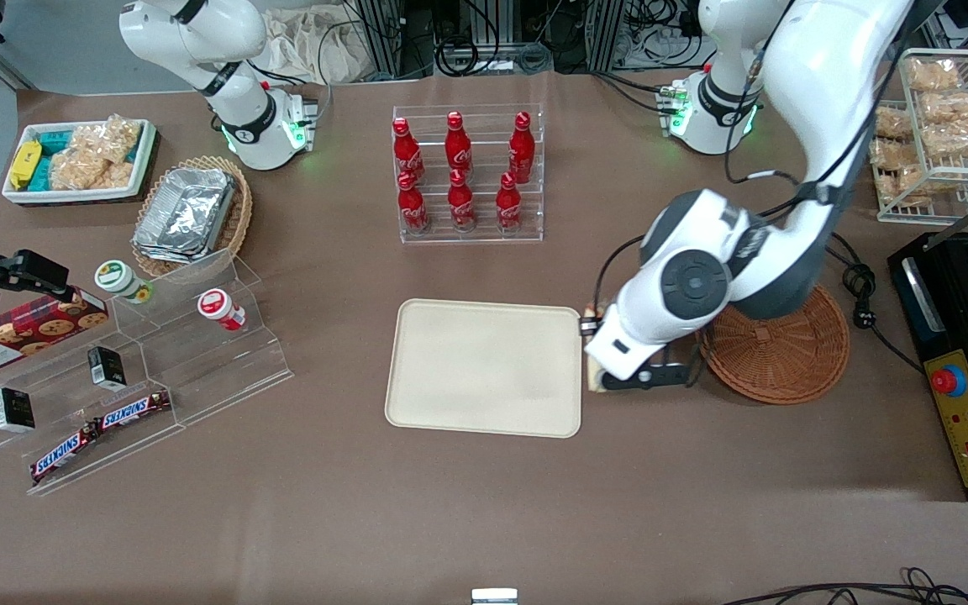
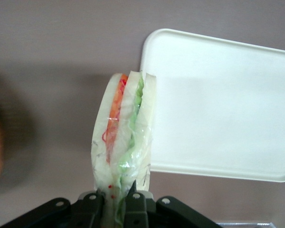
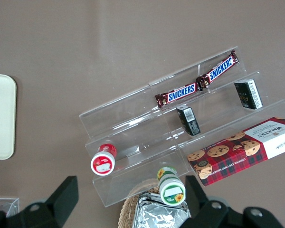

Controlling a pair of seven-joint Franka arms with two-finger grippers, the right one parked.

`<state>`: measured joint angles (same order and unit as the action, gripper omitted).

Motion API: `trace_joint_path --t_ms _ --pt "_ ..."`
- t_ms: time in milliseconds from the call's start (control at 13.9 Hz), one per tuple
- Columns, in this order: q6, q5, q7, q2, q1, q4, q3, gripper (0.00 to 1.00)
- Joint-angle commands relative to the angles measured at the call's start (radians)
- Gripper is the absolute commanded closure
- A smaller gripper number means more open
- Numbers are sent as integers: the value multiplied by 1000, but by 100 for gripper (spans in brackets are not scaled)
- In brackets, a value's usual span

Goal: Place sandwich from basket to tray
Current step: 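Carry the sandwich with the left gripper over to the beige tray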

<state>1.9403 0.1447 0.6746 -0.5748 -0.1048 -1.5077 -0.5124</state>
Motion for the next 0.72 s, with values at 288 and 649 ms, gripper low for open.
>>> trace_joint_path --t_ms 288,649 --pt "130 125 151 -164 -110 46 5 100" --pt "151 151 154 -186 -136 43 8 45"
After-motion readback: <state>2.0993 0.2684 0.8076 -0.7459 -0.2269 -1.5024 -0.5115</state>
